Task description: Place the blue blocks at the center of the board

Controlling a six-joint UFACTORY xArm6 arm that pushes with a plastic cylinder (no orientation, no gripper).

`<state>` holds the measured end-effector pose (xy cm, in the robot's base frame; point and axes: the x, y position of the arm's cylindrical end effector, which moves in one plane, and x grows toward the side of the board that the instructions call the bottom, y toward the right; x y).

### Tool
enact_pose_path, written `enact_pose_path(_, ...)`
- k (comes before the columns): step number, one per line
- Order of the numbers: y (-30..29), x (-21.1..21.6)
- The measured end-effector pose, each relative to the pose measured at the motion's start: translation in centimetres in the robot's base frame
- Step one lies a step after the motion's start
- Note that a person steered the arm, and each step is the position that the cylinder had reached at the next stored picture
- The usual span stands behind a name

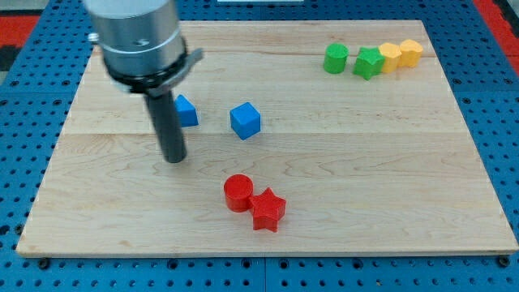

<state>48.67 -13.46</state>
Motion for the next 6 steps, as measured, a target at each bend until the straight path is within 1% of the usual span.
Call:
enact_pose_path(1, -4.2, 0.4)
enact_pose_path(2, -6.5, -2.8)
enact_pose_path(3, -7.0, -7.9)
enact_pose_path(4, -3.7, -11.1)
enact_pose_path(6, 0.3, -11.7)
